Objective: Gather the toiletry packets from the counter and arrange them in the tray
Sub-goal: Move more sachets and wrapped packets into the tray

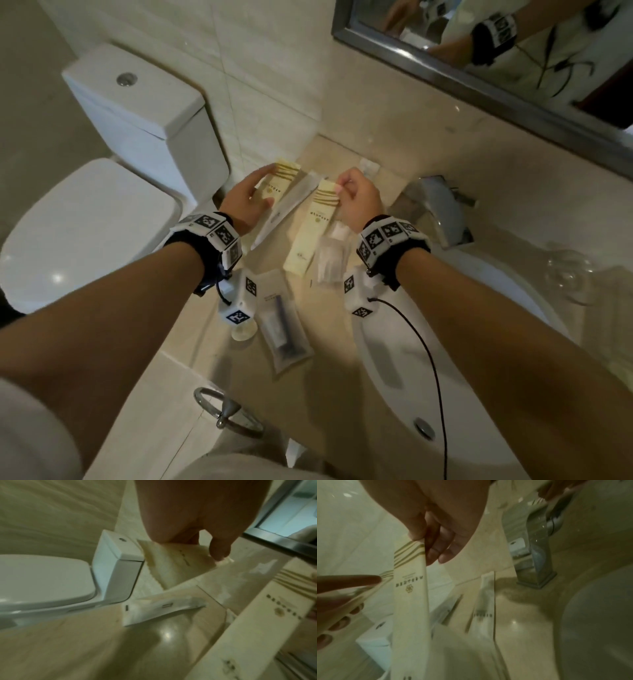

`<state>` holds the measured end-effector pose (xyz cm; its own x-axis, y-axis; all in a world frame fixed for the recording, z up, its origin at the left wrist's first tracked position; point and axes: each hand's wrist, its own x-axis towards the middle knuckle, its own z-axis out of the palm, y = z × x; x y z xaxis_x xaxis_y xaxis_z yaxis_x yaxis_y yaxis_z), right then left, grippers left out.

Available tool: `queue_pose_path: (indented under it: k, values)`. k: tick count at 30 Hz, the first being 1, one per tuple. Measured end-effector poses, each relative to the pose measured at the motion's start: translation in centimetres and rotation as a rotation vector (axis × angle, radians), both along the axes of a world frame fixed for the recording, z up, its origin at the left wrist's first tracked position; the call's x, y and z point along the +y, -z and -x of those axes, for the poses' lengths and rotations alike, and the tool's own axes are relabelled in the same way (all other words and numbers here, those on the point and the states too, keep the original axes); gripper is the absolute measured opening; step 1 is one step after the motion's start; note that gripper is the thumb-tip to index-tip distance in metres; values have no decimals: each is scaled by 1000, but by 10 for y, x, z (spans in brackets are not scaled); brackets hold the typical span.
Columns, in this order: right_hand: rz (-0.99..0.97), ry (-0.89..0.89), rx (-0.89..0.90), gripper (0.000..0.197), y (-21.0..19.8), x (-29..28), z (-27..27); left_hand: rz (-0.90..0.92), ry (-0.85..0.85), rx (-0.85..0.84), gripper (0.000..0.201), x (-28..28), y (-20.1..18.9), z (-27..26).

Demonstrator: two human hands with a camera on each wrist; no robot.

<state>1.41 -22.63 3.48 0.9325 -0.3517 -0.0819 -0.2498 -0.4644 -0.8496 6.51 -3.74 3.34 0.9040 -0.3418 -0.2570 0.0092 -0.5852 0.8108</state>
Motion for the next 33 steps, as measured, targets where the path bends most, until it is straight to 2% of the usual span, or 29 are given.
queue_pose_path:
  k: [4,10,16,19,20,24,27,30,33]
  values:
    - [-38,37,-111,20,-35,-20,7,-8,35,-119,25,-37,-26,2]
    - [-80,185,-209,29,-86,-62,40,108,132,-168,27,-104,-72,24]
    - [-105,239,-272,29,-118,-112,92,242,283,-84,27,-171,-106,65]
    - [-84,315,-311,28,-127,-138,128,285,395,-44,17,-207,-117,96]
    - [-80,348,-321,28,-129,-147,142,293,419,-30,11,-218,-119,106]
    - [-63,540,-318,21,-126,-180,200,326,449,0,11,-262,-119,143]
    - [6,654,-245,33,-113,-210,252,342,488,35,14,-297,-117,178]
    - [20,700,-100,44,-99,-237,310,332,532,60,28,-332,-117,225]
    - [-121,661,-1,37,-87,-249,357,379,530,108,18,-355,-112,260]
